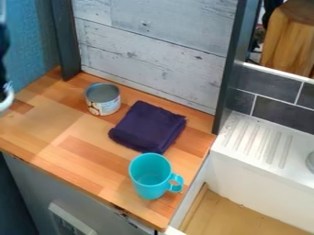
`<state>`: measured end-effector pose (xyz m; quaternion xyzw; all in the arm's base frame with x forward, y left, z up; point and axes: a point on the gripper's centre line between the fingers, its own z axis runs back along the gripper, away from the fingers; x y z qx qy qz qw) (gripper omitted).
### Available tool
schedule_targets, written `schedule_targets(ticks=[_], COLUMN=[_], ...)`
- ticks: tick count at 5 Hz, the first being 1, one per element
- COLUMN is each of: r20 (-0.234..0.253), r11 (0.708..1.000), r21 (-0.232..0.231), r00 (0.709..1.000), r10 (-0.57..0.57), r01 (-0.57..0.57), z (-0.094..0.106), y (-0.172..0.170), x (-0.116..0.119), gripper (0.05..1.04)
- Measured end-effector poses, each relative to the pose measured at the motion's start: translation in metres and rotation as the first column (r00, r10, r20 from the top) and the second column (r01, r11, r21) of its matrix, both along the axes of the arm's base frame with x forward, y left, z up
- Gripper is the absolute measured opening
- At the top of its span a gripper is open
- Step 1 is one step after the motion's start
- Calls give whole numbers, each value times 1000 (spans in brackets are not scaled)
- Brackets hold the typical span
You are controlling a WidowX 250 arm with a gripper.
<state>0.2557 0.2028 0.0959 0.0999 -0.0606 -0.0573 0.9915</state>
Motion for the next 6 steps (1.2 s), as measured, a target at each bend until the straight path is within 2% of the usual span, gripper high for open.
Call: schedule_targets(ticks=[1, 2, 3, 4, 5, 6], r20=[54, 81, 69, 66, 17, -16], r11=[993, 952, 881, 844, 849, 848], r21=[-15, -109, -177, -218, -210, -228], r00=[992, 957, 899, 870, 870, 869], r10=[-112, -279, -433, -488, -493, -494], r01=[113, 287, 438, 490, 485, 478], z=[14, 0, -20, -36, -49, -65], y=[-48, -95, -140, -149, -146, -150], x=[11, 19, 15, 13, 12, 9], gripper=[240, 240, 240, 240, 240, 240])
